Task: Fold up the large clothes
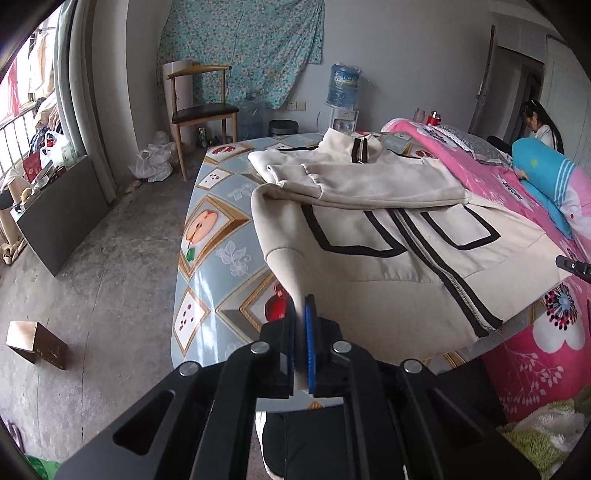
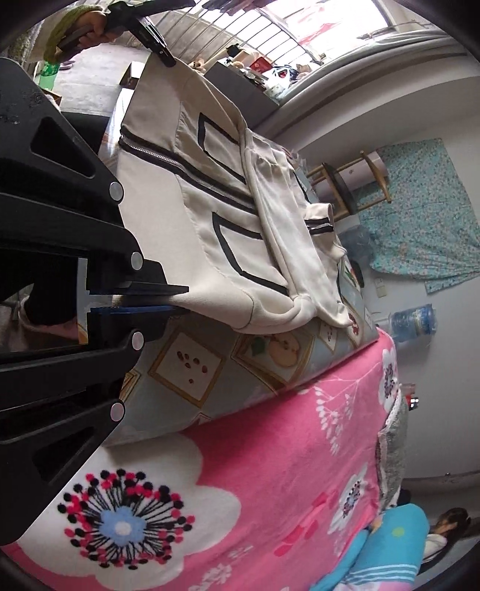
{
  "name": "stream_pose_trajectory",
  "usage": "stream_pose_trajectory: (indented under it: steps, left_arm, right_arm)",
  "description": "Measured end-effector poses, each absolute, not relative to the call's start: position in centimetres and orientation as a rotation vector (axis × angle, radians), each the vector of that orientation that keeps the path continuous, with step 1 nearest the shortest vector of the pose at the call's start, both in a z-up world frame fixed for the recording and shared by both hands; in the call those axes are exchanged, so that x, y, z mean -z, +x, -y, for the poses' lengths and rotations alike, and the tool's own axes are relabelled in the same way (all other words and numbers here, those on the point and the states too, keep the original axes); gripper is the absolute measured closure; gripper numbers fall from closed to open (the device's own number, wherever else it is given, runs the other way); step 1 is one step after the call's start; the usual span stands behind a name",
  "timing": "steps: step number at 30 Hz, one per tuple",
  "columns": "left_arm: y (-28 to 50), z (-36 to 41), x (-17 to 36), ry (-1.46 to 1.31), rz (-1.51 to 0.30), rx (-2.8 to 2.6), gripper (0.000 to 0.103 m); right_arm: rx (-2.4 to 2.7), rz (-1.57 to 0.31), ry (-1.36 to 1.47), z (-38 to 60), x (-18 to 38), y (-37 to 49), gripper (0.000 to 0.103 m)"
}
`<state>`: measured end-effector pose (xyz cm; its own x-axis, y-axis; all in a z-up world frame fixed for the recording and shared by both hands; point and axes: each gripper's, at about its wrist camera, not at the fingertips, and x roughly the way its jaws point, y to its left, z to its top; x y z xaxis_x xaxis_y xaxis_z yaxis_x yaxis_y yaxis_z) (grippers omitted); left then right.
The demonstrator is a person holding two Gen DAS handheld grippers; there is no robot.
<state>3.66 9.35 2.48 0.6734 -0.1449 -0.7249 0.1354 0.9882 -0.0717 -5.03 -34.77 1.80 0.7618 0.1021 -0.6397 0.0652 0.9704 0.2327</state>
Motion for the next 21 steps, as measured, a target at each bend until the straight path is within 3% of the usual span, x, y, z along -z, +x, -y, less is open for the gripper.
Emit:
stream_pose_trajectory:
  steps: [11, 14, 16, 18, 21]
  left_arm:
    - [1.2, -10.1, 3.5, -0.096, -1.001, 0.14, 0.096]
    - [0.9, -10.5, 3.4, -0.108, -1.006, 0.132, 0.087]
    - [0.4, -11.2, 2.7, -0.106, -0.981, 0.104, 0.074]
    - [0.5, -12.2, 1.9, -0.123, -0.964, 0.077, 0.064]
    - [1.7, -13.0, 0.6, -0.12, -0.947, 0.05, 0.057]
  right_arm:
    - [0.021, -0.879, 0.267, 36.2, 4.5, -5.3, 0.094]
    - [0.049, -0.918, 0.228, 36.2, 5.1, -4.4, 0.081]
    - [0.07, -0.901, 0.222, 36.7, 4.3, -4.8, 0.056]
    - [0.085, -0.875, 0.224, 37.2, 3.3, -5.2, 0.047]
    - [0.094, -0.855, 0.224, 37.7, 1.7, -4.9, 0.036]
